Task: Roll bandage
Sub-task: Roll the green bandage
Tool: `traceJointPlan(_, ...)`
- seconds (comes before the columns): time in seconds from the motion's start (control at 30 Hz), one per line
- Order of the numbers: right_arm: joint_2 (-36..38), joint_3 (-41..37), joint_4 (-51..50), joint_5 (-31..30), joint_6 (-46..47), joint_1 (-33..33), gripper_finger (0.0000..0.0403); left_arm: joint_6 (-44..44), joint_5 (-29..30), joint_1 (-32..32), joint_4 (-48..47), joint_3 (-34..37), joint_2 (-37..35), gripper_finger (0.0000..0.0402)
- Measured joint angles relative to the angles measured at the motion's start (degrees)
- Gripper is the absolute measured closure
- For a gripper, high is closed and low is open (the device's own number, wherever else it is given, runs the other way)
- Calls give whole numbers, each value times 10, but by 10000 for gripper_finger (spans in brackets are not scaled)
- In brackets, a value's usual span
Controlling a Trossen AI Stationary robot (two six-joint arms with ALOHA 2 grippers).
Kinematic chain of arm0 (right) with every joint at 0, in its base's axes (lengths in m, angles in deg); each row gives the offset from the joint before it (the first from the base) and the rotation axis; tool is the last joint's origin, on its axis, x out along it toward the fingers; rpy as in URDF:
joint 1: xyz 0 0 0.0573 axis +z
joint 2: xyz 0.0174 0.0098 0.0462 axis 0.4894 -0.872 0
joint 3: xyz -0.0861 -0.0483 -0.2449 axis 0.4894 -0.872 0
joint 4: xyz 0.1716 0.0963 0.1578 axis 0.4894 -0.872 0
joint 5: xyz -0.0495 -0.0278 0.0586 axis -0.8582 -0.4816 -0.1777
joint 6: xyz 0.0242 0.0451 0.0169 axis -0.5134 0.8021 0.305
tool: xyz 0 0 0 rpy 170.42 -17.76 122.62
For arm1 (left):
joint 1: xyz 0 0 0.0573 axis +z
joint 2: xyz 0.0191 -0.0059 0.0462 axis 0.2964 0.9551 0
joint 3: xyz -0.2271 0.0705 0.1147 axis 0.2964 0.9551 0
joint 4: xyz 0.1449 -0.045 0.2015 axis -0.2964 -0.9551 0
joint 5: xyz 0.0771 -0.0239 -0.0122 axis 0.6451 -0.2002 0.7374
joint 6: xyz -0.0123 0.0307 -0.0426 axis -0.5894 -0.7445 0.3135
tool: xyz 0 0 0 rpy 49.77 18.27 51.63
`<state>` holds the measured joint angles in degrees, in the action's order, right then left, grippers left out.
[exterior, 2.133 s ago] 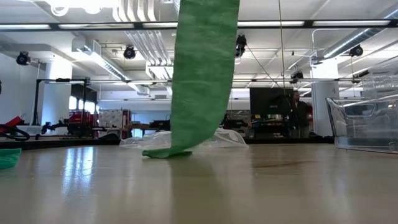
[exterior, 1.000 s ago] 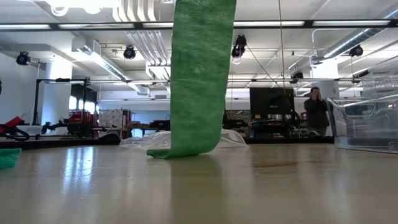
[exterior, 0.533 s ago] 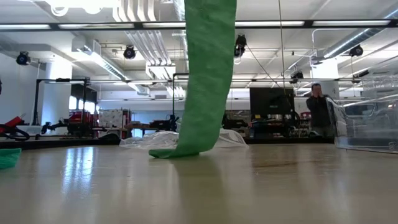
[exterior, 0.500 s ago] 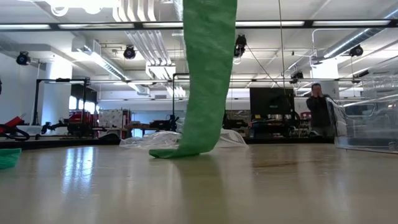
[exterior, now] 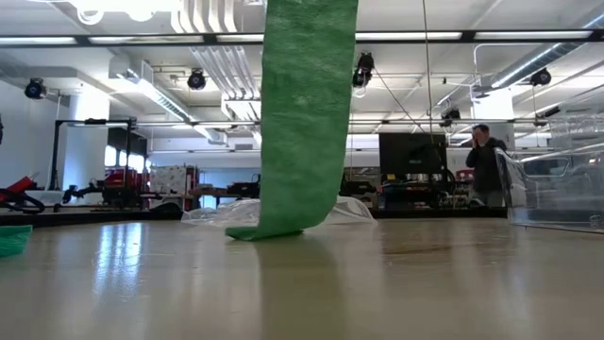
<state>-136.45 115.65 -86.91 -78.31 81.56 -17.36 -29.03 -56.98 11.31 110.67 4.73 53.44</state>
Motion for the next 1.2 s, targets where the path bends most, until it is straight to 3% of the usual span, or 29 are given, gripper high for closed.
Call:
traceJointPlan(0.13,0,-1,-7,0,2,0,377,2,49,1,0,0,-5,391)
traceJointPlan(0.77,-1,-17,-39,-29,23,0,380,4,41,-8,20,0,-24,401)
traceJointPlan(1.2,-7,-24,-38,-28,33,-20,378,12,0,-26,63,0,-26,401)
